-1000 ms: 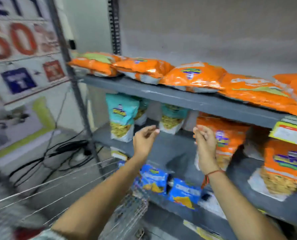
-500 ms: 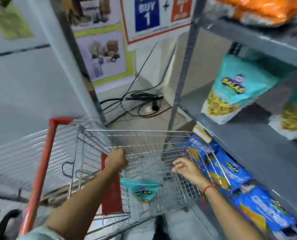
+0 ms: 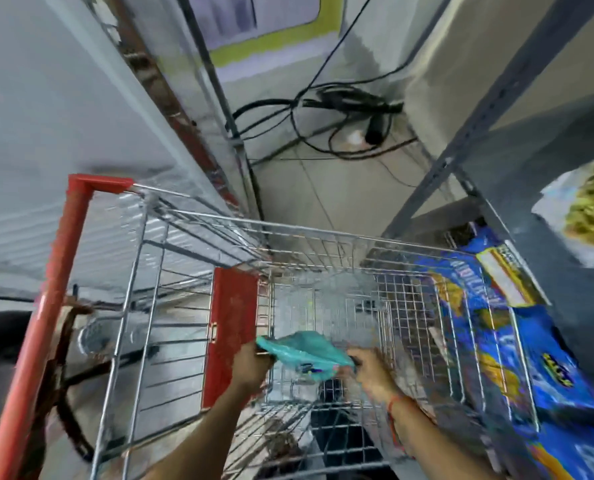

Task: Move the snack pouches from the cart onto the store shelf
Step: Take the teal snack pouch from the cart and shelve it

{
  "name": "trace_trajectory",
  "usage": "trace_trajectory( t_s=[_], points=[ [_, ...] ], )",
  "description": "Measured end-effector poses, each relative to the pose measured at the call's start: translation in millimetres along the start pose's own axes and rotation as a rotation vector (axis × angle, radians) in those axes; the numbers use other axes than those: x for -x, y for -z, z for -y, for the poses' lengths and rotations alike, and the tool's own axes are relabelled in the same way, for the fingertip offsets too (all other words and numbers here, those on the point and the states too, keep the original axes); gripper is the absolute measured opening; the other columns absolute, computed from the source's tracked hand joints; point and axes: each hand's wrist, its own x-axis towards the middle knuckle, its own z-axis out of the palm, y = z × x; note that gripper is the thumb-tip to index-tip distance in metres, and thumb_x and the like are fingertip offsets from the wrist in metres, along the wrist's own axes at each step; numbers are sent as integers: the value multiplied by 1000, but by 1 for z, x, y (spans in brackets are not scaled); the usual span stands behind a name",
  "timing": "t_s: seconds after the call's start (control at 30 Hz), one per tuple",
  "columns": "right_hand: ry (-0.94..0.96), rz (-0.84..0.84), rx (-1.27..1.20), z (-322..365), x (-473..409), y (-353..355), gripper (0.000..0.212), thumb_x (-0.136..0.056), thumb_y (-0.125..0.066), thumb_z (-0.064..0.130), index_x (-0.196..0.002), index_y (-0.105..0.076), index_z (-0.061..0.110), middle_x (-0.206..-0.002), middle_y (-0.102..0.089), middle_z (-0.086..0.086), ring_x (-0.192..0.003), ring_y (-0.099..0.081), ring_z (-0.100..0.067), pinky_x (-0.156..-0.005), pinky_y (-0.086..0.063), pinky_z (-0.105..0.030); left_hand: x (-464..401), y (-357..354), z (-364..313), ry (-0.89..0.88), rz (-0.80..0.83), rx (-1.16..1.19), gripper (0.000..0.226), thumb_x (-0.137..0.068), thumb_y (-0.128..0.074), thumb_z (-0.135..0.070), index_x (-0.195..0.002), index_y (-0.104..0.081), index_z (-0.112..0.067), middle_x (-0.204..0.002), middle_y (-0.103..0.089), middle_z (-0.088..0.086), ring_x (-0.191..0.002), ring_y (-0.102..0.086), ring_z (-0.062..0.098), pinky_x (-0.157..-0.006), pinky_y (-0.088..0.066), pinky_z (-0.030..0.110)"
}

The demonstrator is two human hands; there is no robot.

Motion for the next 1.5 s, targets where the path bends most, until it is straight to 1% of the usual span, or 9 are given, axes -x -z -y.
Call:
trace_trajectory(
  t_s=[0.17,0.33,0.47,0.63,0.83,0.97,1.13,1.3,1.5],
  points=[
    [-65,-142,-146,3,7,7,14,-75,-75,10,-81,-72,23,-89,-75,-5,-83,-73,-21,-79,-60,-45,-2,-3,-15,-33,-35,22,13,-83,-67,-8,-95,-72,-8,-73,-71,-3,-65,-66,10,-61,-56,27],
    [-51,-280,-242,14,31,24,9,-81,-70,13,-89,-69,18,-89,-73,-4,-79,-71,-11,-70,-60,-27,3,2,-42,-206,-2,30,17,-87,-65,-15,-100,-70,-5,-91,-73,5,-70,-63,10,-54,-43,13],
    [10,-459,-328,37,68,40,15,-81,-70,9,-96,-70,12,-76,-70,7,-57,-64,6,-50,-49,-11,25,17,-81,-409,82,177,13,-86,-65,-16,-92,-70,-6,-91,-73,10,-85,-65,21,-79,-54,40],
    [152,-730,-440,78,140,63,14,-79,-69,1,-84,-71,14,-80,-72,-2,-59,-66,2,-55,-50,-12,62,37,-141,-707,212,289,27,-84,-61,-20,-91,-62,5,-89,-66,16,-87,-53,16,-87,-48,51],
    [344,-1066,-459,133,247,102,24,-83,-65,-1,-66,-72,15,-57,-72,20,-58,-63,13,-56,-47,-4,157,67,-232,-1049,346,379,12,-87,-59,-13,-76,-63,-11,-76,-66,2,-73,-56,7,-70,-47,30],
    [493,-1330,-437,163,329,124,34,-84,-68,24,-76,-63,-10,-67,-70,-19,-63,-52,-9,-60,-41,-28,237,86,-285,-1287,415,405,27,-88,-59,-5,-66,-61,-22,-58,-65,-13,-55,-54,-11,-53,-46,10],
    [615,-1470,-394,203,430,141,21,-90,-59,19,-71,-65,21,-67,-73,25,-64,-64,9,-53,-46,-6,329,99,-340,-1385,516,466,27,-83,-66,-12,-58,-66,-22,-62,-68,-5,-64,-61,12,-67,-51,34],
    [683,-1565,-376,225,501,166,17,-93,-55,19,-81,-67,18,-105,-73,-7,-87,-66,-12,-75,-52,-25,403,102,-378,-1379,647,496,29,-83,-67,-17,-55,-67,-22,-52,-68,-8,-51,-60,10,-51,-49,23],
    [688,-1621,-387,225,541,182,25,-93,-54,16,-98,-66,-5,-114,-69,-21,-100,-66,-28,-80,-51,-29,446,100,-392,-1375,723,484,31,-85,-66,-18,-54,-67,-20,-69,-73,-1,-67,-66,16,-68,-56,33]
  ],
)
